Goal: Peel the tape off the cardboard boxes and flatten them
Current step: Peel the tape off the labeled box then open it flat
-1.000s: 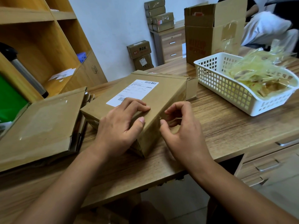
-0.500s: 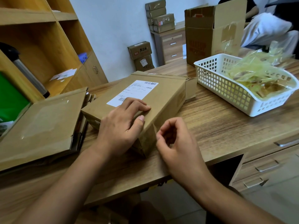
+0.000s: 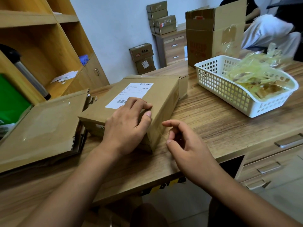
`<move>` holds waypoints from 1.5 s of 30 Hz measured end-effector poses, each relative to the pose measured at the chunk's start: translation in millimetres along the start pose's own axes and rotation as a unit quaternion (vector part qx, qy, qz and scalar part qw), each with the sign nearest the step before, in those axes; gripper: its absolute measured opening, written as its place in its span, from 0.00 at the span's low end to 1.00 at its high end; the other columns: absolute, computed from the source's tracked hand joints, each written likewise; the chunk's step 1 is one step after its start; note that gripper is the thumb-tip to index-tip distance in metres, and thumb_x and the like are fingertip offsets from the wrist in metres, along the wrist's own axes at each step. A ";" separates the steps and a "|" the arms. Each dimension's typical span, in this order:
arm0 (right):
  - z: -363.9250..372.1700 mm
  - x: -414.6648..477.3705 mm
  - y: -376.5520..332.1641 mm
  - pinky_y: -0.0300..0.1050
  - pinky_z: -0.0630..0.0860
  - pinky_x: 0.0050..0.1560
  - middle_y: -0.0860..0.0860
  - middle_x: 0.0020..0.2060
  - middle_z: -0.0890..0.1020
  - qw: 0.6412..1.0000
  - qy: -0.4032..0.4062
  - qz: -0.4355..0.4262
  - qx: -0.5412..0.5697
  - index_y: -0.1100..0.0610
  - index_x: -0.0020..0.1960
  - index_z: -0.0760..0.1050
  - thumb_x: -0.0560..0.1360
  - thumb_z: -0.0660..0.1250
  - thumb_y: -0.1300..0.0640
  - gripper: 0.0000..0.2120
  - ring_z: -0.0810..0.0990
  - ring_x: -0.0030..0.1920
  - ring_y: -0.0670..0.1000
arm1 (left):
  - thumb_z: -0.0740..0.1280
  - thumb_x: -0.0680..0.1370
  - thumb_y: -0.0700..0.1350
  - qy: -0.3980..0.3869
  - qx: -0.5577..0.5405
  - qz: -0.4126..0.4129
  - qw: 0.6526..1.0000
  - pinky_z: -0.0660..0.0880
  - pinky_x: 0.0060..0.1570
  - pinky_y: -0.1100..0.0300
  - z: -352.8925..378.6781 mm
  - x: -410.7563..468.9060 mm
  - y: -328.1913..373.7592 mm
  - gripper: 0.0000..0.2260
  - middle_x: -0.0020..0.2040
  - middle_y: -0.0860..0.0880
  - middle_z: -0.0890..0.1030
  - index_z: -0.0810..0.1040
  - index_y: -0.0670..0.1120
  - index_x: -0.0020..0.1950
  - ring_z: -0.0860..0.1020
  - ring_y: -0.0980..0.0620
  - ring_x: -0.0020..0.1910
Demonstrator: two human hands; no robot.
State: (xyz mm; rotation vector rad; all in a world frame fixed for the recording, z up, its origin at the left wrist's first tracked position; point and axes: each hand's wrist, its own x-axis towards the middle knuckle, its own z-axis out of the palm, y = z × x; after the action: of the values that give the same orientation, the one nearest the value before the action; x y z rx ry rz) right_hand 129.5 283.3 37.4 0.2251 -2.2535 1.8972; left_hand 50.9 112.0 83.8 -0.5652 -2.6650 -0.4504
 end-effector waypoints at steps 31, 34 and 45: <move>-21.5 -36.3 4.4 0.30 0.72 0.39 0.41 0.43 0.76 0.986 0.034 -0.093 -0.136 0.47 0.44 0.77 0.78 0.69 0.58 0.07 0.78 0.46 0.45 | 0.54 0.74 0.73 -0.212 -0.027 0.004 0.977 0.46 0.77 0.61 -20.4 14.0 5.4 0.37 0.81 0.61 0.53 0.57 0.61 0.81 0.49 0.65 0.78; -30.2 -31.2 3.5 0.32 0.76 0.41 0.42 0.44 0.76 0.988 0.063 -0.086 -0.112 0.48 0.43 0.76 0.77 0.69 0.57 0.06 0.79 0.47 0.44 | 0.55 0.71 0.73 -0.196 -0.031 -0.023 0.980 0.56 0.77 0.55 -20.2 13.6 12.4 0.38 0.80 0.60 0.59 0.60 0.61 0.79 0.57 0.58 0.78; -50.5 -0.1 7.1 0.28 0.76 0.47 0.47 0.47 0.77 0.981 0.181 -0.054 -0.048 0.47 0.43 0.74 0.75 0.74 0.54 0.09 0.81 0.47 0.41 | 0.59 0.71 0.75 -0.246 -0.062 0.008 0.967 0.58 0.77 0.51 -43.2 13.5 -18.5 0.31 0.77 0.73 0.56 0.60 0.73 0.74 0.56 0.67 0.77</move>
State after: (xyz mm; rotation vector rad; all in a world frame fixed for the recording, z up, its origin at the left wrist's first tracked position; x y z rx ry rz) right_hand 130.2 334.3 38.9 -0.0134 -2.0371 1.6176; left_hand 44.0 83.8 123.2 -0.8289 -3.1131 -0.5318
